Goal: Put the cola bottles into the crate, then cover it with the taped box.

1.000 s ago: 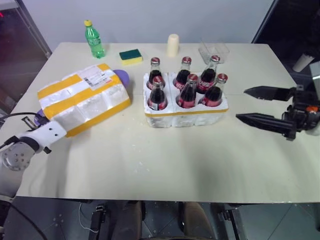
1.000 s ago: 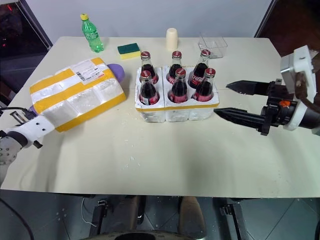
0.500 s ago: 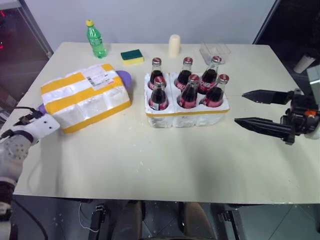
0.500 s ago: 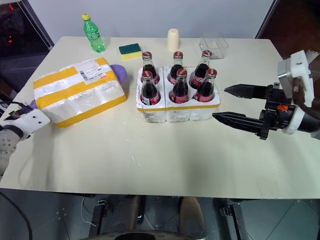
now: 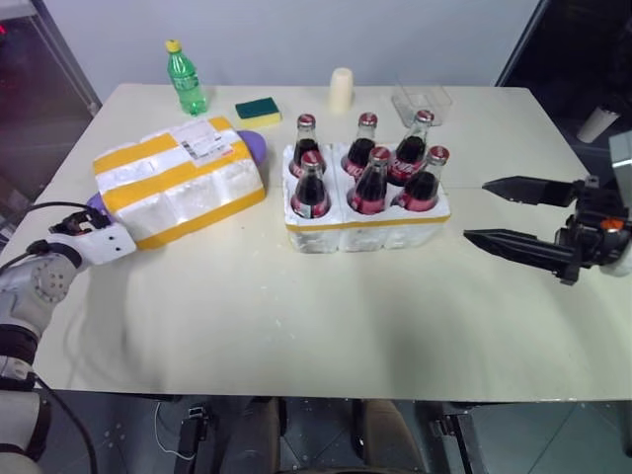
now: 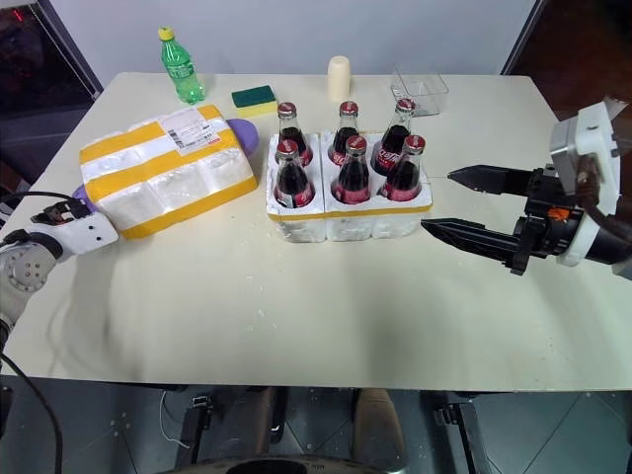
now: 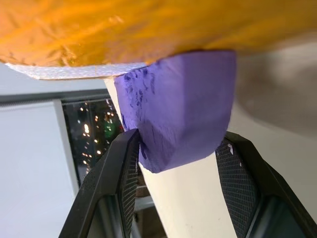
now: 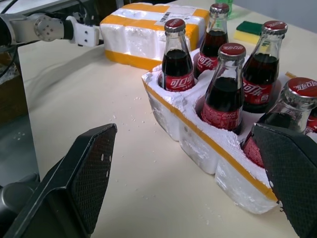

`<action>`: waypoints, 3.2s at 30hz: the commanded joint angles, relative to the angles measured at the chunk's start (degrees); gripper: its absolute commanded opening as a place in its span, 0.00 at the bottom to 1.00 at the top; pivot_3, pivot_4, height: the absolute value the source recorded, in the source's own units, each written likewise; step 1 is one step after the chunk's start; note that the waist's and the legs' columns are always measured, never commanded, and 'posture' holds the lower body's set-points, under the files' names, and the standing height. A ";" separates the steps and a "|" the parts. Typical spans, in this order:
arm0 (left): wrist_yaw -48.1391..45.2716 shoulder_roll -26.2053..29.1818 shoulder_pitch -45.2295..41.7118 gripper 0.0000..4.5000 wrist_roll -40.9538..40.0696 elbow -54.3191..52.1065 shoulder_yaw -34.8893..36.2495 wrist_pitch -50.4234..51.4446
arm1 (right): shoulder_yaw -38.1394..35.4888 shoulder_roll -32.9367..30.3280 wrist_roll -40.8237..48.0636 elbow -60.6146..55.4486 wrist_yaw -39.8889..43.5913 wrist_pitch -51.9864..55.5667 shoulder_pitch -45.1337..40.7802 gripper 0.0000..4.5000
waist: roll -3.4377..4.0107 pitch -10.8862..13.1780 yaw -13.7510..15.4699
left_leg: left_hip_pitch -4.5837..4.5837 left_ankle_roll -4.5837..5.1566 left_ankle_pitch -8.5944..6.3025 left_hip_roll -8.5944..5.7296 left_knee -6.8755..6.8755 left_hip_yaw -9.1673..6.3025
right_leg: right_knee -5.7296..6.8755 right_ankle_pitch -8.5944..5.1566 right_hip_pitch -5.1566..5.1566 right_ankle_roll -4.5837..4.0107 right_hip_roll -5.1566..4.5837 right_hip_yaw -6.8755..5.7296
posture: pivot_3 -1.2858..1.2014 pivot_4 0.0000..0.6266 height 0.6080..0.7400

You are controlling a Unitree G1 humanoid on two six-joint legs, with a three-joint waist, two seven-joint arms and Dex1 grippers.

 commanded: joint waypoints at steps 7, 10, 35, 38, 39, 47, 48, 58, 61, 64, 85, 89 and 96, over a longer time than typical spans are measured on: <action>4.57 -0.75 -1.53 0.52 2.61 -1.48 -2.42 -1.75 | -2.51 0.25 1.01 -1.41 -0.50 -1.56 0.09 1.00 | -0.02 -0.01 0.07 | 0.00 0.00 0.00 0.00 0.02 0.00 | -0.01 0.00 0.03 0.00 0.00 0.00 | 0.52 0.24 0.99; 6.39 -1.47 0.11 0.52 1.86 -3.87 -1.43 -0.96 | -2.77 0.42 1.27 -1.77 -0.70 -1.49 0.46 1.00 | -0.02 -0.01 0.07 | 0.00 0.00 0.00 0.00 0.02 0.00 | 0.00 0.00 0.03 0.01 0.00 0.00 | 0.52 0.24 0.99; 7.87 -5.94 -4.09 0.98 3.53 -2.99 -3.56 2.43 | -1.64 0.62 1.54 -1.68 -2.57 -2.66 -0.01 1.00 | -0.05 -0.03 0.11 | 0.00 0.00 0.00 0.00 0.05 0.00 | 0.01 0.00 0.03 0.01 0.00 0.00 | 0.52 0.24 0.99; 7.74 -6.68 -6.23 0.98 3.61 -0.11 -4.33 1.60 | -1.76 0.71 1.72 -1.90 -2.91 -2.72 0.18 1.00 | -0.07 -0.04 -0.02 | 0.00 0.00 0.00 -0.01 0.06 -0.01 | 0.00 0.01 0.04 0.01 0.00 0.00 | 0.52 0.24 0.99; 7.70 -6.77 -6.58 0.93 3.54 0.48 -4.52 1.34 | -1.79 0.74 1.75 -1.98 -2.99 -2.73 0.22 1.00 | -0.07 -0.04 -0.06 | 0.00 0.00 0.00 -0.01 0.05 0.00 | 0.01 0.01 0.03 0.01 0.00 0.00 | 0.52 0.24 0.99; 7.54 -5.70 -7.57 0.14 2.86 2.38 -4.58 0.62 | -2.53 1.24 1.97 -2.73 -3.85 -2.53 1.05 1.00 | -0.07 -0.05 -0.04 | 0.02 0.00 0.00 -0.01 0.05 -0.01 | 0.02 0.01 0.04 0.01 0.00 0.00 | 0.52 0.24 0.99; 7.22 -5.21 -7.70 0.09 2.45 2.21 -4.19 0.76 | -2.73 1.17 1.96 -2.73 -3.78 -2.44 1.21 1.00 | -0.07 -0.05 -0.09 | 0.02 0.00 0.00 -0.01 0.05 0.00 | 0.02 0.01 0.05 0.01 0.00 0.00 | 0.52 0.24 0.99; -3.76 0.54 -13.40 0.09 -4.78 -13.60 3.26 3.78 | -4.44 -0.66 2.21 -1.23 -2.92 -0.92 1.88 1.00 | -0.15 -0.03 0.14 | -0.05 0.00 0.00 0.00 0.06 -0.02 | 0.01 0.01 0.01 0.01 0.01 -0.01 | 0.52 0.24 0.99; -9.02 0.11 -18.61 0.09 -6.70 -20.41 4.51 6.52 | -4.01 -0.45 1.57 -1.11 -2.98 -1.28 2.12 1.00 | -0.15 -0.03 0.37 | -0.08 0.00 0.00 -0.01 0.09 -0.03 | 0.00 0.01 0.03 0.01 0.01 -0.02 | 0.52 0.24 0.99; -14.51 -1.92 -23.61 0.09 -7.92 -26.25 3.92 9.33 | -3.75 0.02 1.24 -1.37 -2.88 -1.63 2.56 1.00 | -0.15 -0.04 0.49 | -0.12 0.00 0.00 -0.02 0.12 -0.03 | -0.02 0.01 0.03 0.03 0.01 -0.01 | 0.52 0.24 0.99; -38.14 -9.61 -22.72 0.20 -0.84 -54.30 -5.55 21.19 | -4.50 3.19 1.06 -3.10 -6.44 -2.98 5.22 1.00 | -0.13 -0.03 -0.22 | -0.10 0.02 0.01 -0.02 0.12 -0.05 | -0.01 0.00 0.02 0.03 0.07 0.03 | 0.52 0.24 0.99; -37.33 -9.89 -19.46 0.64 2.04 -55.97 -6.66 19.07 | -3.92 3.41 1.37 -2.53 -7.13 -3.14 4.40 1.00 | -0.13 -0.03 -0.20 | -0.07 0.02 0.01 -0.02 0.10 -0.06 | 0.00 0.00 0.03 0.03 0.07 0.03 | 0.52 0.24 0.99; -35.36 -9.03 -12.22 0.85 0.30 -59.23 -2.30 17.30 | -2.59 3.09 0.34 -1.21 -6.60 -3.54 3.85 1.00 | -0.13 -0.03 -0.17 | -0.09 0.02 0.01 -0.01 0.11 -0.08 | 0.00 0.00 0.03 0.03 0.07 0.02 | 0.52 0.24 0.99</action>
